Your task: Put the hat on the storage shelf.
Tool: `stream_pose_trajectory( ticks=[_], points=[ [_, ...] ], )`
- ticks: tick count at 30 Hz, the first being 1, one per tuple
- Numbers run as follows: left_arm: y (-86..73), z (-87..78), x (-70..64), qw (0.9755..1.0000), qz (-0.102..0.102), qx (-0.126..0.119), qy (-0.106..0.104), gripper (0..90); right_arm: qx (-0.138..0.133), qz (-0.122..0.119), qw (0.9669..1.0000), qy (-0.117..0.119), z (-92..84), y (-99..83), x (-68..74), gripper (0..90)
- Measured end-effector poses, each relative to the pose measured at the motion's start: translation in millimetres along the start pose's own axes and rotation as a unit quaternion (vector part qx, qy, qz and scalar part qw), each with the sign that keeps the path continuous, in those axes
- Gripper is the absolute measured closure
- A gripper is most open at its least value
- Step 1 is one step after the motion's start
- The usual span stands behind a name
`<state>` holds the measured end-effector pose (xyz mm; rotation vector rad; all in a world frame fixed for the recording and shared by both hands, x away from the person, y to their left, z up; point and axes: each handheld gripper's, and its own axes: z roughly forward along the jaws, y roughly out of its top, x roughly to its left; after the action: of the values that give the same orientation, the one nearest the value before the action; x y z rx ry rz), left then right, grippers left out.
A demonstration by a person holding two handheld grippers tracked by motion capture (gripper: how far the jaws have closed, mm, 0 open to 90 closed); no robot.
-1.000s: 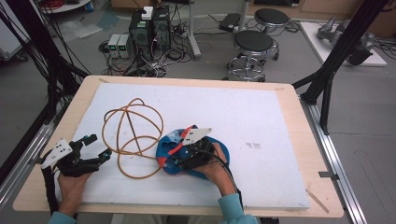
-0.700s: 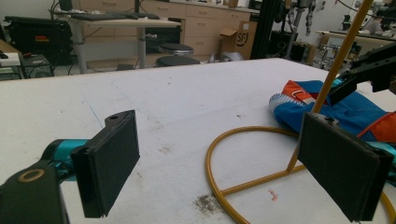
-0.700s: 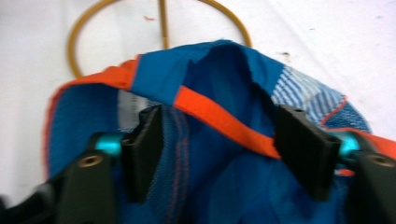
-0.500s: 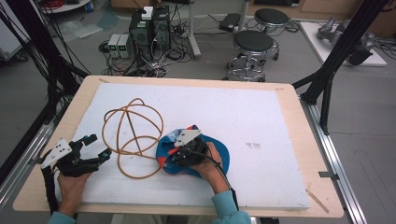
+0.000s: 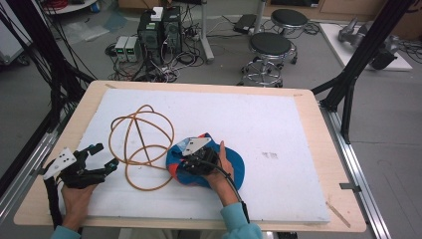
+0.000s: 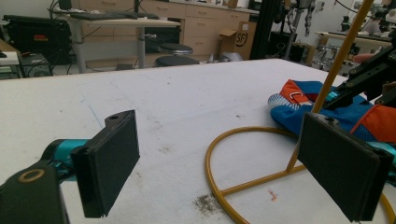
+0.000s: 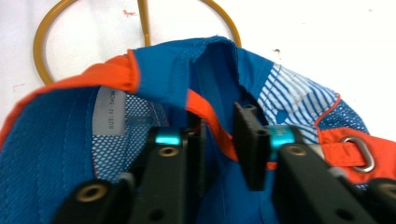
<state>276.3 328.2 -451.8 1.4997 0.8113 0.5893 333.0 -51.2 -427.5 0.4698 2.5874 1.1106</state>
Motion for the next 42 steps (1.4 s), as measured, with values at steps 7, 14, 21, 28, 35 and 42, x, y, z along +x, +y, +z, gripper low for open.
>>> stream_pose_trajectory(
  ticks=[7,14,21,28,35,42],
  points=[
    [0.0,0.0,0.2,1.0,-0.001,0.0,0.0,13.4,-0.013,0.024,0.9996,0.003,-4.8,0.0,-3.7,87.5],
    [0.0,0.2,0.1,1.0,-0.003,-0.001,0.0,13.4,-0.026,0.027,0.9993,-0.004,-9.1,1.6,-3.2,87.6],
    [0.0,0.2,0.1,1.0,-0.004,-0.001,0.0,13.4,-0.04,0.027,0.9988,-0.011,-15.1,5.6,-1.9,87.6],
    [0.0,0.2,0.0,1.0,-0.002,0.0,0.0,13.4,-0.068,0.034,0.997,-0.014,-29.0,11.5,-7.1,87.7],
    [0.0,0.3,0.0,1.0,-0.002,0.0,0.0,13.4,-0.102,0.051,0.9932,-0.023,-50.4,20.9,-14.0,87.8],
    [0.1,0.3,0.1,1.0,-0.002,0.001,0.001,13.4,-0.135,0.086,0.9869,-0.019,-65.0,23.8,-23.4,88.0]
  ],
)
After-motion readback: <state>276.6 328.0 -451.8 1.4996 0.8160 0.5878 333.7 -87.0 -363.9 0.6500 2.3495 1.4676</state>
